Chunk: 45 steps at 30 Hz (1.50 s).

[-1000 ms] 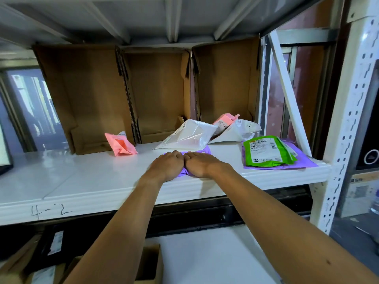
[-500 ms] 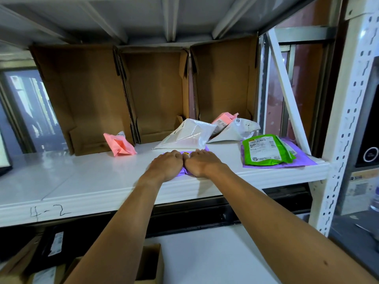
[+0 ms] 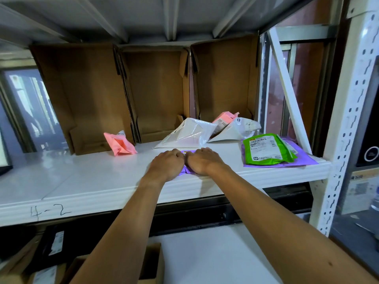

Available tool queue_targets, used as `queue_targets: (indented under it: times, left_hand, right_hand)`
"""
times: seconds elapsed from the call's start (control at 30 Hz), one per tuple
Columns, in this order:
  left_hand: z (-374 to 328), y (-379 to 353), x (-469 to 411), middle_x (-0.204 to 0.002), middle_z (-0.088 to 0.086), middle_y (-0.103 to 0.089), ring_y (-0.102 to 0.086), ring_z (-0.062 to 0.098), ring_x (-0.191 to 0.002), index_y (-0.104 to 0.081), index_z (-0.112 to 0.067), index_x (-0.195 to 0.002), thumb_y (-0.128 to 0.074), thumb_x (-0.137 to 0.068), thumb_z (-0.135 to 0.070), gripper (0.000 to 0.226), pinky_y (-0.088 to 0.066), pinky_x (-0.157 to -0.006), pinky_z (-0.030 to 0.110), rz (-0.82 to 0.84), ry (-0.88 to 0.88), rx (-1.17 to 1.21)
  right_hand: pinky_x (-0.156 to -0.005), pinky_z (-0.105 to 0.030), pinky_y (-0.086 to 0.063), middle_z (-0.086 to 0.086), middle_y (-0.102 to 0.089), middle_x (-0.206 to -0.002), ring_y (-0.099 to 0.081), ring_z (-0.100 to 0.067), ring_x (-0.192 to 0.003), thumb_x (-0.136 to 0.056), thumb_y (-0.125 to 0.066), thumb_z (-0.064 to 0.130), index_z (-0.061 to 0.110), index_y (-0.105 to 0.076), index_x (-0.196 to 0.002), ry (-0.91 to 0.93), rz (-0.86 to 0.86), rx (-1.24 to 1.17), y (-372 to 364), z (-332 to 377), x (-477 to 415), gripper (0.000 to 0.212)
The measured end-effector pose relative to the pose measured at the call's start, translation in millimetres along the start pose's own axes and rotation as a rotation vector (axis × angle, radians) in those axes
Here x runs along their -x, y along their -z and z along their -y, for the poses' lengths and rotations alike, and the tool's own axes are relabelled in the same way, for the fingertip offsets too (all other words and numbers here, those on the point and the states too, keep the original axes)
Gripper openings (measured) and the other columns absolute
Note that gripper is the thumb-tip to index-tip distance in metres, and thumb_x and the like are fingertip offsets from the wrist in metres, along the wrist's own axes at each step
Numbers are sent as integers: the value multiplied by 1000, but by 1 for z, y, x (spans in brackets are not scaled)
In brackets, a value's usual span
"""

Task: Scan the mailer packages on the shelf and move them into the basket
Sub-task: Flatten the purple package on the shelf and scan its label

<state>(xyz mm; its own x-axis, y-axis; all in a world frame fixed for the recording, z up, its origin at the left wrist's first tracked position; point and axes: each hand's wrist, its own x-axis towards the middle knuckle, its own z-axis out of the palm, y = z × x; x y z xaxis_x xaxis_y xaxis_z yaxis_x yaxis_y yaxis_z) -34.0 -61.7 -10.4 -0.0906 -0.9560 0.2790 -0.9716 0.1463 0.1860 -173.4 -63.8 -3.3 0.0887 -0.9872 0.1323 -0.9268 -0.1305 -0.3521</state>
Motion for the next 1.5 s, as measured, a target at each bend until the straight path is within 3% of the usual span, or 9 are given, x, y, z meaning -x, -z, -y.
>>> queue_targets:
  times: [0.1, 0.23, 0.4, 0.57, 0.63, 0.77, 0.97, 1.37, 1.5]
  left_hand:
    - [0, 1, 3, -139, 11, -56, -53, 33, -122, -51, -12, -129, -34, -101, -17, 34, -44, -96, 40, -36, 19, 12]
    - [-3, 8, 4, -148, 16, -49, -46, 34, -134, -44, -6, -143, -40, -102, -6, 41, -38, -109, 43, -107, -44, -37]
    - [5, 15, 4, -152, 17, -44, -40, 33, -140, -42, -7, -147, -34, -103, -3, 45, -32, -114, 40, -164, 24, -12]
    - [1, 17, 7, -150, 19, -45, -43, 33, -137, -41, -3, -147, -38, -104, -5, 43, -35, -113, 41, -134, 10, -40]
    - [2, 15, 6, -149, 19, -46, -45, 32, -136, -42, -3, -146, -40, -104, -8, 42, -37, -112, 40, -116, -1, -70]
    - [6, 12, 3, -148, 18, -47, -45, 33, -135, -44, -3, -143, -39, -104, -8, 40, -39, -109, 41, -104, -25, -130]
    - [6, 11, 2, -146, 17, -48, -44, 33, -133, -46, -3, -138, -35, -105, -8, 35, -39, -106, 41, -76, -40, -157]
    - [5, 12, 10, -143, 15, -51, -45, 33, -127, -57, -11, -115, -30, -100, -27, 35, -37, -102, 38, -35, 48, 106]
    - [-5, 9, 13, -147, 12, -50, -45, 31, -134, -45, -11, -144, -28, -107, -30, 45, -34, -111, 41, -24, 52, 187]
  right_hand:
    - [-85, -39, -41, -10, -61, -112, -56, -28, -106, -101, -30, 37, 15, -57, -105, 52, -38, -170, 9, 2, 3, 35]
    - [-93, -41, -46, -13, -60, -117, -56, -29, -109, -103, -31, 38, 11, -59, -117, -96, -154, -777, 19, -7, 5, 42]
    - [-62, -21, -39, -6, -60, -119, -54, -12, -92, -100, -39, 42, 13, -56, -131, -191, -171, -1225, 26, -17, 9, 45]
    - [-76, -22, -39, -2, -59, -135, -53, -15, -107, -103, -27, 55, 18, -61, -133, -105, -161, -1246, 25, -17, 12, 58]
    - [-71, -18, -40, -2, -64, -128, -57, -12, -102, -104, -25, 55, 17, -63, -129, -103, -188, -1294, 25, -17, 13, 60]
    - [-93, -37, -47, -11, -73, -106, -64, -22, -101, -104, -24, 55, 5, -71, -109, -121, -269, -1412, 26, -20, 8, 68]
    - [-66, -29, -47, -13, -66, -84, -59, -19, -72, -104, -22, 54, -4, -70, -103, -119, -269, -1506, 30, -23, 11, 75]
    - [-67, -28, -48, -12, -65, -79, -58, -17, -67, -102, -25, 59, -2, -69, -99, -116, -252, -1481, 28, -25, 12, 75]
    - [-77, -32, -47, -9, -68, -89, -61, -20, -85, -101, -32, 57, 2, -71, -101, -45, -204, -1189, 27, -13, 12, 68]
